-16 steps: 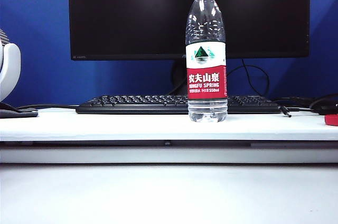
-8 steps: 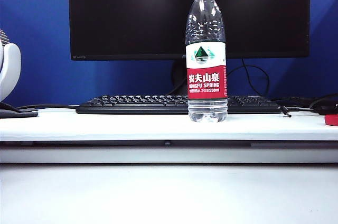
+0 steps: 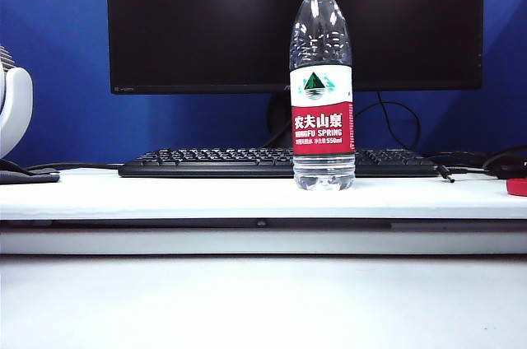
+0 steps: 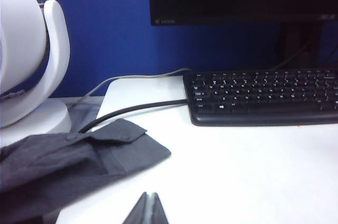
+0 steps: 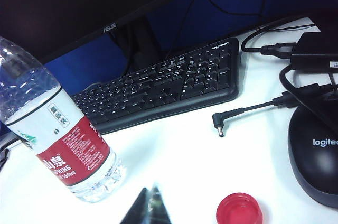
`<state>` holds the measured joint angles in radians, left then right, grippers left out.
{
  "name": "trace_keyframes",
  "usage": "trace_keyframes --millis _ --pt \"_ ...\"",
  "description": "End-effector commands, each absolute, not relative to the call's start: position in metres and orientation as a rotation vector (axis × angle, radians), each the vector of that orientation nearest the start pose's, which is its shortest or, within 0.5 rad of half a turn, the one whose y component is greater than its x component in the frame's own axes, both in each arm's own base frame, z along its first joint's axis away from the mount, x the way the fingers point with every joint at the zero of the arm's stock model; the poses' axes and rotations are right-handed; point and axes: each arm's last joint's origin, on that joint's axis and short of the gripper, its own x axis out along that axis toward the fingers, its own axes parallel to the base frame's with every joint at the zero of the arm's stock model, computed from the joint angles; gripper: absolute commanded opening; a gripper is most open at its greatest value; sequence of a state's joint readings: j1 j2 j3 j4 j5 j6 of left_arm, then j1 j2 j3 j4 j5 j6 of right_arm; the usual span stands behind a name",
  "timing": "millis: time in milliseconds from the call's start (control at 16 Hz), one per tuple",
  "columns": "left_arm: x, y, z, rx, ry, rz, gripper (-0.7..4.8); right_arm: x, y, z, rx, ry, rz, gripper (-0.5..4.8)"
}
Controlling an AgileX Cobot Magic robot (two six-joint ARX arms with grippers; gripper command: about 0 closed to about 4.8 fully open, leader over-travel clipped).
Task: Unscrew the cap from the plastic bottle on the table.
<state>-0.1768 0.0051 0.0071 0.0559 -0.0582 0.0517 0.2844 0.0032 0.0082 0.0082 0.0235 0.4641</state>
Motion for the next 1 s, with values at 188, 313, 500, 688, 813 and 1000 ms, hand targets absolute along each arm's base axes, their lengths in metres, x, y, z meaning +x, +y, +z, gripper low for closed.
trace_keyframes --millis 188,313,500,688,813,1000 --pt "0.0958 -0.0152 0.1736 0.034 -0.086 -0.111 -0.04 0.094 0.0267 0.1654 0.468 0.044 0.259 -0.01" --pt "0.0959 -0.0146 0.1737 0.034 -0.087 -0.113 -0.04 0.094 0.0267 0.1654 0.468 0.044 0.259 -0.01" --pt "0.0961 -0.0127 0.1744 0.038 -0.095 -0.131 -0.04 0.094 0.0267 0.1654 0.468 0.044 0.259 -0.01" --pt "0.0962 -0.0122 0.1745 0.039 -0.096 -0.126 -0.04 0.094 0.0267 0.1654 0.468 0.044 0.259 -0.01" --pt "0.0962 -0.0122 0.1745 0.039 -0.096 -0.126 -0.04 0.094 0.0267 0.1654 0.468 0.044 0.259 -0.01" --pt "0.0962 -0.0122 0.1745 0.039 -0.096 -0.126 -0.04 0.094 0.0267 0.1654 0.468 0.044 0.259 -0.01"
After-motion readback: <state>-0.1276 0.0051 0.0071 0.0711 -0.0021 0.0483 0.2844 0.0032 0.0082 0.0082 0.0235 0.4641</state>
